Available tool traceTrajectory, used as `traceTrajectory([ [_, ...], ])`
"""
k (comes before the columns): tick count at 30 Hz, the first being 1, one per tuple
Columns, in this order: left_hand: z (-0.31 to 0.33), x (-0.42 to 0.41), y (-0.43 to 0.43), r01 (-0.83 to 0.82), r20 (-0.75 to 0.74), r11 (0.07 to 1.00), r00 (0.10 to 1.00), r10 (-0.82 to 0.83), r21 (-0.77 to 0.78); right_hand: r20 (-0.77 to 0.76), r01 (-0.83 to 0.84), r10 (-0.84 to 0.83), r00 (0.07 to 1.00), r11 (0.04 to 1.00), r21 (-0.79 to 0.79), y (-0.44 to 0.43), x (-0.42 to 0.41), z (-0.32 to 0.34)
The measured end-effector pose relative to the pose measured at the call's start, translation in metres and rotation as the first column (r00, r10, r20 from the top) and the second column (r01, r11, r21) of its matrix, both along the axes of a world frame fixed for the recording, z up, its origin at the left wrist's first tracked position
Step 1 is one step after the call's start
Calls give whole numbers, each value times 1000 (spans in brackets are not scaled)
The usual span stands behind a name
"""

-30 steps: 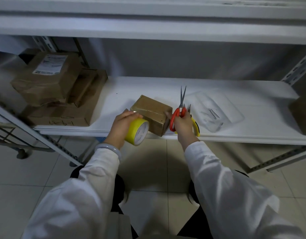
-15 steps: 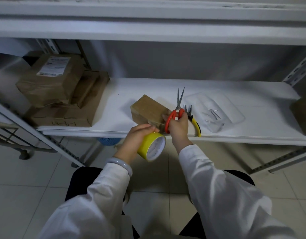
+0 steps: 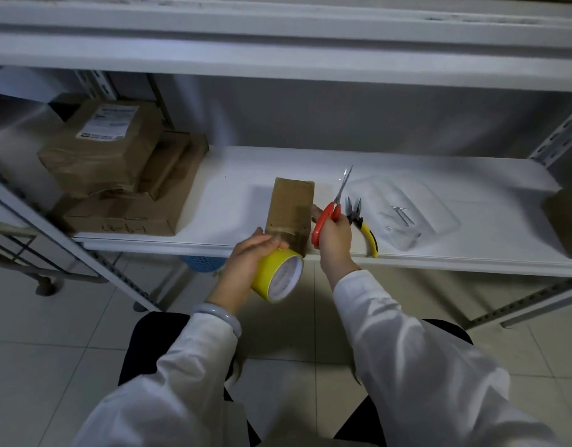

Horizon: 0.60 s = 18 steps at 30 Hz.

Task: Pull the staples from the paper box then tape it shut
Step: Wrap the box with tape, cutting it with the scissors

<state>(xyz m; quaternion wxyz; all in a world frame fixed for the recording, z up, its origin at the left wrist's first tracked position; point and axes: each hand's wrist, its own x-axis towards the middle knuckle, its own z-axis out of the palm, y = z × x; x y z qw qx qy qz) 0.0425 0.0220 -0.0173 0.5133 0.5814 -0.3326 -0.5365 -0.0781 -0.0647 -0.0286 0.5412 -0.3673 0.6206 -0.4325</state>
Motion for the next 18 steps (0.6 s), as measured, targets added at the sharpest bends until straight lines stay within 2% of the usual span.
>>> traceTrajectory([
  [2,0,-1,-2,13,-16,1000,1000,-13,-20,-4,-43,43,999,999,17,2,2,2],
  [6,6,16,-15,-120,-52,993,991,120,0,-14,-77,77,997,997,22,6,-3,5],
  [8,9,21,-16,-153,-37,987,987,155,36,-55,-35,34,998,999,-12,0,-8,9],
  [10,9,16,-8,-171,-29,983,984,174,69,-20,34,-35,999,997,-70,-11,-12,15],
  [14,2,-17,17,-112,-105,993,988,116,39,-100,-50,41,994,995,-89,-26,-12,23],
  [18,-1,-25,11,-86,-71,995,993,89,44,-127,-119,110,986,991,-67,-27,-12,24],
])
